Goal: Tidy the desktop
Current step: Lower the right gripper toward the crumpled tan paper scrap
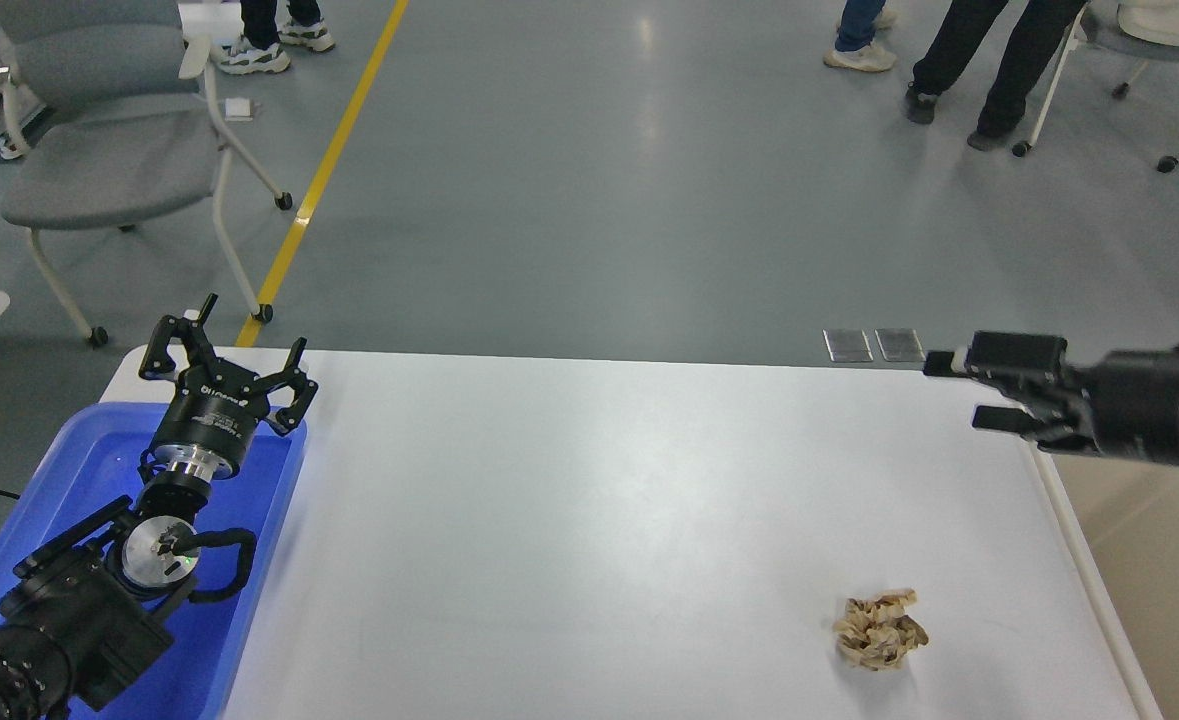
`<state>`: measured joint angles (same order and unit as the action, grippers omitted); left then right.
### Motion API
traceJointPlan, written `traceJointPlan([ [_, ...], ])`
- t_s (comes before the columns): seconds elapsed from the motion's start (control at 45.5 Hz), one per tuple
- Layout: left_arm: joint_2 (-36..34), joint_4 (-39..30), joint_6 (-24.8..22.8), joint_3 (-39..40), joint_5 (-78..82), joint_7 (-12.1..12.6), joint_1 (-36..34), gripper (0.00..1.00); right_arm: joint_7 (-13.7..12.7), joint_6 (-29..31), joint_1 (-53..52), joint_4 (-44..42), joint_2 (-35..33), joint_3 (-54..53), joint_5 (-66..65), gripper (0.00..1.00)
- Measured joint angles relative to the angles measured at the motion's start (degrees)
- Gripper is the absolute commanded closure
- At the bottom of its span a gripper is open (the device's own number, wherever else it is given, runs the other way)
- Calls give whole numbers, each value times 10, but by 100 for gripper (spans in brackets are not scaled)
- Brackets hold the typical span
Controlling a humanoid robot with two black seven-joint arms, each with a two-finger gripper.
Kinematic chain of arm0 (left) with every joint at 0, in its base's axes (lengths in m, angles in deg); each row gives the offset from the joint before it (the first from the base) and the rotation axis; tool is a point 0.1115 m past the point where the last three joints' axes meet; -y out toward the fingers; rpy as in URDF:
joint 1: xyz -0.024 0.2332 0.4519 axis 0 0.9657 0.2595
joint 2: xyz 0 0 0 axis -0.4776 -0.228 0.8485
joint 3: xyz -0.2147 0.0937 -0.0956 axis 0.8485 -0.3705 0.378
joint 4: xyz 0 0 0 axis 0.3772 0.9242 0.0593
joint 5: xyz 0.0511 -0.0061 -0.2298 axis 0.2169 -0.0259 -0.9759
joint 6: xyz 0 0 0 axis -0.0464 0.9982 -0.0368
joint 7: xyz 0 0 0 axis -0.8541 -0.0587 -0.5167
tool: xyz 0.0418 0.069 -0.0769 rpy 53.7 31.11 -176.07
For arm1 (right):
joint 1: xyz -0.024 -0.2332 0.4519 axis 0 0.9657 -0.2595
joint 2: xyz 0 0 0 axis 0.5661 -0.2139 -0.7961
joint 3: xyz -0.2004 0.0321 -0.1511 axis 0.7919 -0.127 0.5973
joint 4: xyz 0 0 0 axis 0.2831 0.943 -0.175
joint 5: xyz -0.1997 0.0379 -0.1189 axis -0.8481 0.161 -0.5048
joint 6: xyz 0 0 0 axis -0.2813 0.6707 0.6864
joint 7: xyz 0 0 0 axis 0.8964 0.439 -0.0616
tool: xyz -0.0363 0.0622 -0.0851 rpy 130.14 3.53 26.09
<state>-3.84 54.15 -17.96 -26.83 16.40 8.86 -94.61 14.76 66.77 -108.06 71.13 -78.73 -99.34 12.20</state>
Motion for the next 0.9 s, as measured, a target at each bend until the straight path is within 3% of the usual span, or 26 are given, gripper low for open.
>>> traceJointPlan([
  [0.33, 0, 0, 0, 0, 0, 0, 0, 0, 2, -116, 34, 64, -36, 132, -191, 0],
  [0.572, 0, 0, 0, 0, 0, 0, 0, 0, 1, -155, 51, 100, -42, 156, -200, 0],
  [0.902, 0, 0, 0, 0, 0, 0, 0, 0, -1, -180, 81, 86, 18, 154, -184, 0],
])
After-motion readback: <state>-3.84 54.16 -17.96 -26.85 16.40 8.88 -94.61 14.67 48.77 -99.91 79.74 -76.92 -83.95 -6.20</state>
